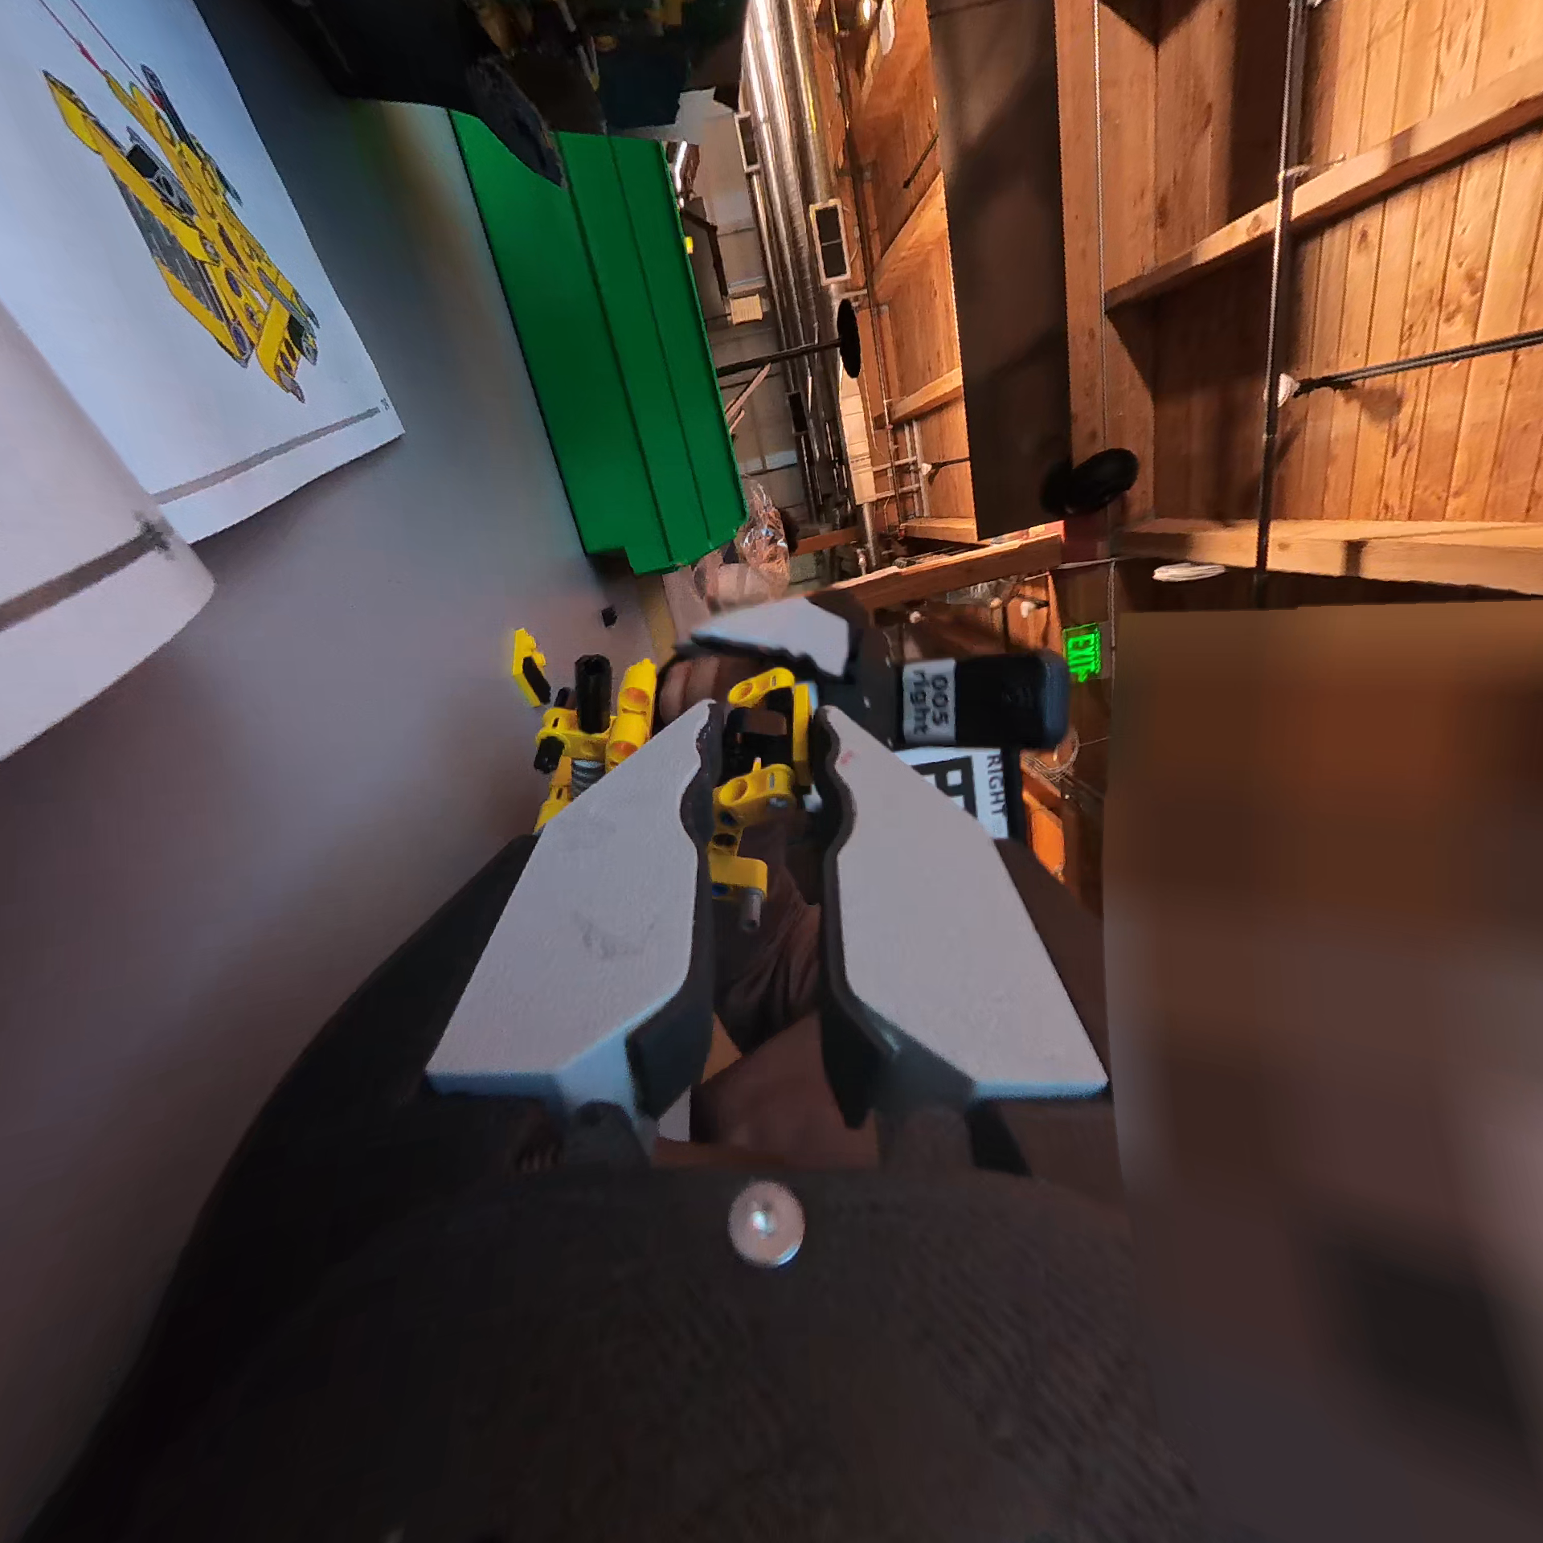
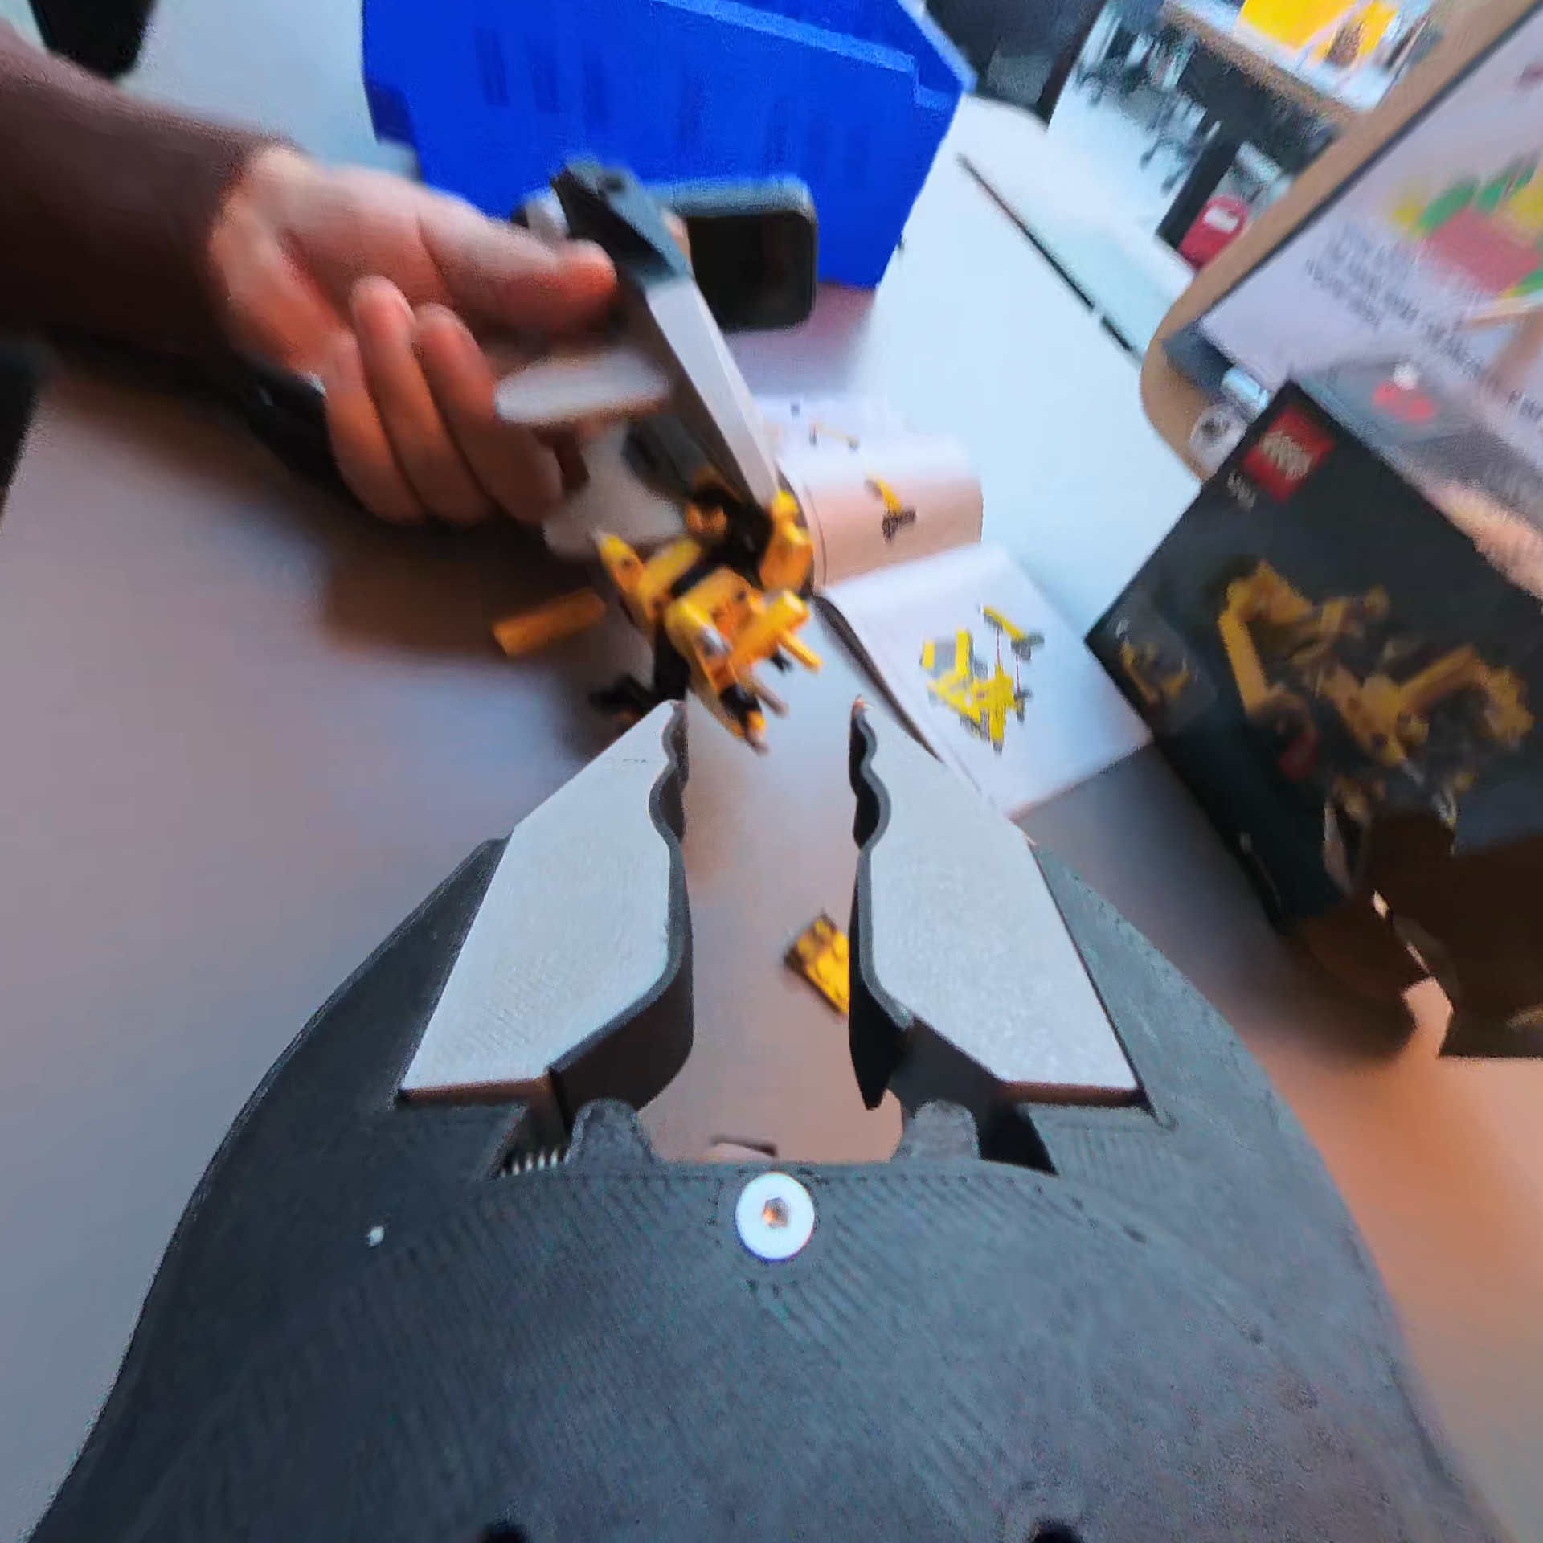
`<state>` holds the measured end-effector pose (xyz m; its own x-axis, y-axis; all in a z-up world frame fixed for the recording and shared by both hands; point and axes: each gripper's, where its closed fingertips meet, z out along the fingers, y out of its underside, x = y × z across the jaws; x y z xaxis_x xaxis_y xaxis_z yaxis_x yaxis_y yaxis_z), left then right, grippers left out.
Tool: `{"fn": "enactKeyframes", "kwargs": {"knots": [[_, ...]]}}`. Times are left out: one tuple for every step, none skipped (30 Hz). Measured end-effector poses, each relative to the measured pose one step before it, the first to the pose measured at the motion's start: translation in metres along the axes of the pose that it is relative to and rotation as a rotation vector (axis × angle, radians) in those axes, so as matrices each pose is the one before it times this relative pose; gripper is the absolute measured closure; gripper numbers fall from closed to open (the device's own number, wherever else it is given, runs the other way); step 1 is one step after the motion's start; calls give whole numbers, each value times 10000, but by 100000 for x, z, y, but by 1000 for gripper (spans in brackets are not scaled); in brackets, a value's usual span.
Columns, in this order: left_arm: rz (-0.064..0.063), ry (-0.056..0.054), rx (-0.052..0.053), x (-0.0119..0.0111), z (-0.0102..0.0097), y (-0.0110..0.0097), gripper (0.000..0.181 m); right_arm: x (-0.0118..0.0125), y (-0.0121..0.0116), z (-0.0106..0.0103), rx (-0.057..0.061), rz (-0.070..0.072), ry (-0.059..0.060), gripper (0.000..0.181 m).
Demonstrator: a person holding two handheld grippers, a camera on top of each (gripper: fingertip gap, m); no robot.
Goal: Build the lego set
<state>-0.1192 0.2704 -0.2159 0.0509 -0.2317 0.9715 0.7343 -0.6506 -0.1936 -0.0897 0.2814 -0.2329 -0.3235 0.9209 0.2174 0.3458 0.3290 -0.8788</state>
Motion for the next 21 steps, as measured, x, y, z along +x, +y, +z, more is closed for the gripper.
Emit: {"fn": "enactKeyframes", "kwargs": {"knots": [[-135,38,131,14,91,-122,163,-380,-991,258,262,-58,132,145],[-101,21,83,0,173,-13,163,-237,-768,332,165,-106,234,146],[-41,21,1,40,229,158,163,-8,-487,361,43,-141,353,148],[34,-8,-63,40,280,279,163,146,-128,360,-129,-176,404,151],[57,-33,-61,-7,302,309,163,58,52,294,-208,-293,307,152],[11,-20,-75,7,294,342,163,-117,18,191,-120,-416,177,152],[-51,-42,-105,-83,269,364,163,-264,48,90,-74,-464,72,156],[-88,37,-116,5,215,354,163,-171,153,13,-105,-452,91,155],[-78,5,-76,-61,139,258,163,-92,141,-32,-87,-396,112,154],[-29,-7,-56,-62,49,148,163,-124,105,-30,-52,-376,48,154],[-31,-24,-56,-77,-20,75,165,-247,73,-59,-33,-448,-51,155],[-27,133,-40,171,-33,32,170,-315,162,-47,-63,-534,-96,154],[14,364,-71,553,-37,76,173,8,213,-65,-74,-504,122,159],[-38,32,-13,78,6,17,175,98,155,-97,-39,-366,161,161],[99,-98,-55,-96,-5,101,177,-22,69,-49,18,-126,43,163],[171,-143,-95,-117,16,144,179,-79,35,-32,46,66,-63,164],[187,-119,-52,-55,-14,69,181,-88,-6,-27,79,158,-142,165],[223,-75,-83,41,-8,72,181,-54,9,-71,61,225,-169,165],[314,-25,-73,209,-60,9,179,22,69,-74,20,233,-143,165],[435,-93,-85,224,-123,-21,173,79,109,-97,2,168,-92,165],[571,-198,-114,201,-162,-6,168,67,127,-100,-6,93,-65,165]]}}
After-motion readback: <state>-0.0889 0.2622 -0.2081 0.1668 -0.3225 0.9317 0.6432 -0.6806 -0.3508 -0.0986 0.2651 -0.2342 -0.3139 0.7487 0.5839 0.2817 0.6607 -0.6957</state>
